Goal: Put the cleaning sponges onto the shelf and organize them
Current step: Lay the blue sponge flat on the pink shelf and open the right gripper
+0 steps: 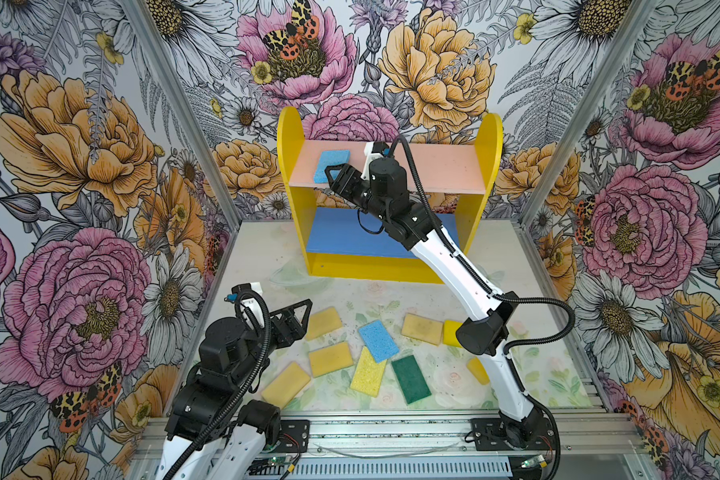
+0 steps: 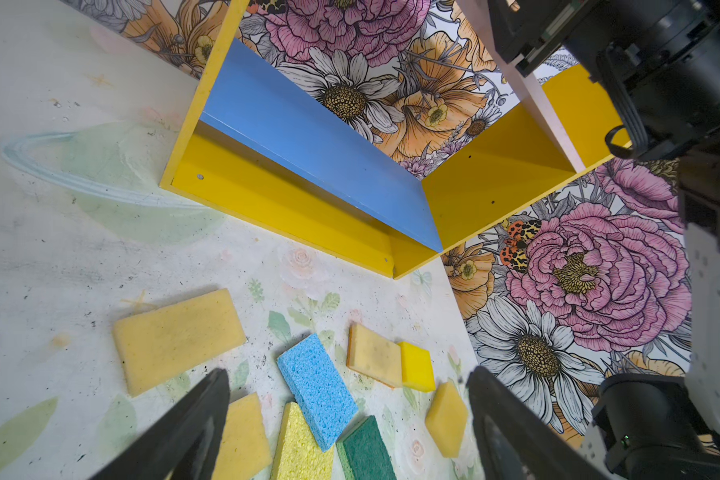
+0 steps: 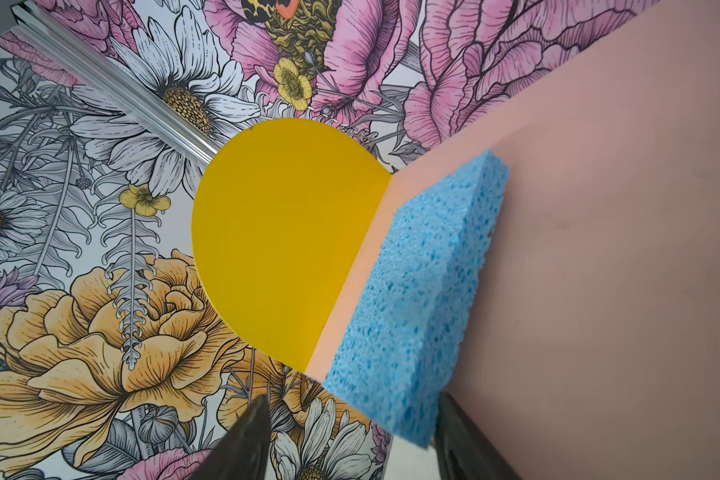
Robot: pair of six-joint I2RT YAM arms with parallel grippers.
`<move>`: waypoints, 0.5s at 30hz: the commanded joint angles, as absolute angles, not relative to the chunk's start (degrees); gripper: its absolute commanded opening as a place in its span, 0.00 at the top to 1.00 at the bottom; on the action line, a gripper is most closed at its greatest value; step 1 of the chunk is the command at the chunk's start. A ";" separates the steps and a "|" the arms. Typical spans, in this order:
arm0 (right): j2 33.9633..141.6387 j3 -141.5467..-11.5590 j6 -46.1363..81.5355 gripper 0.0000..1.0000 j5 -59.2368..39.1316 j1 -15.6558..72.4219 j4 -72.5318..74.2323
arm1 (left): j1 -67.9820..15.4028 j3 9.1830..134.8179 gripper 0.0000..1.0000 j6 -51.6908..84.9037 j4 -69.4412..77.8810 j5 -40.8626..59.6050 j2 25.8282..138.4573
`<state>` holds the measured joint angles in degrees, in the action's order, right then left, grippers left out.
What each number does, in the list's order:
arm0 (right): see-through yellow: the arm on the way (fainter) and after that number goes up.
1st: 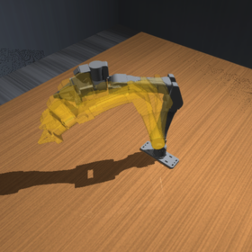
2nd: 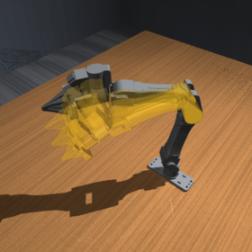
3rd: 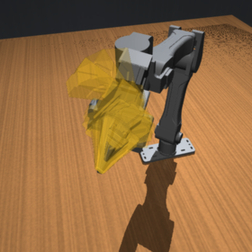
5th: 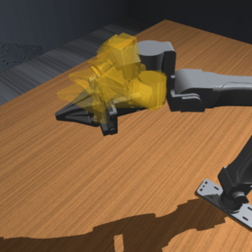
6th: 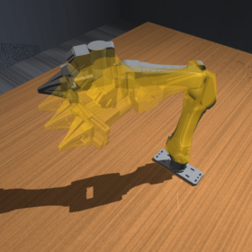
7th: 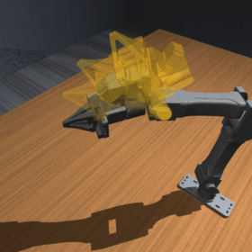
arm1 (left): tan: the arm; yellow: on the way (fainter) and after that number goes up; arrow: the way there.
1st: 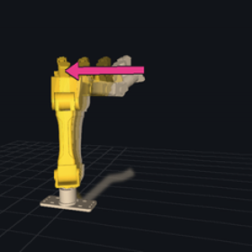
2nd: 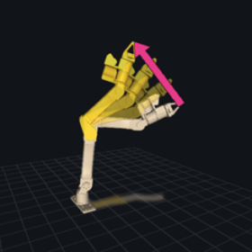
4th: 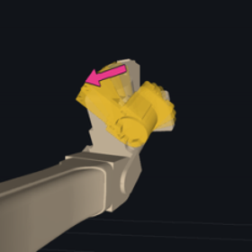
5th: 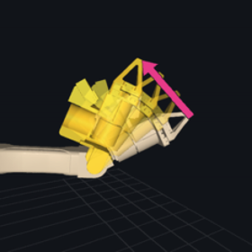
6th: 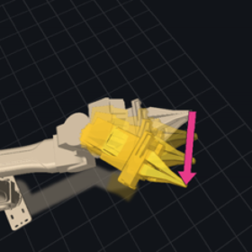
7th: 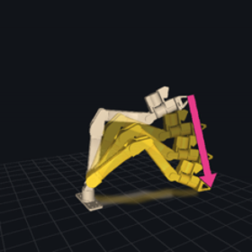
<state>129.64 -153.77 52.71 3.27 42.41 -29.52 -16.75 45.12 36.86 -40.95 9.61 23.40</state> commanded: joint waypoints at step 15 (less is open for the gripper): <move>122.30 -144.57 51.84 0.28 6.35 42.19 -40.08 | -16.35 47.13 0.08 37.18 -41.13 9.40 24.17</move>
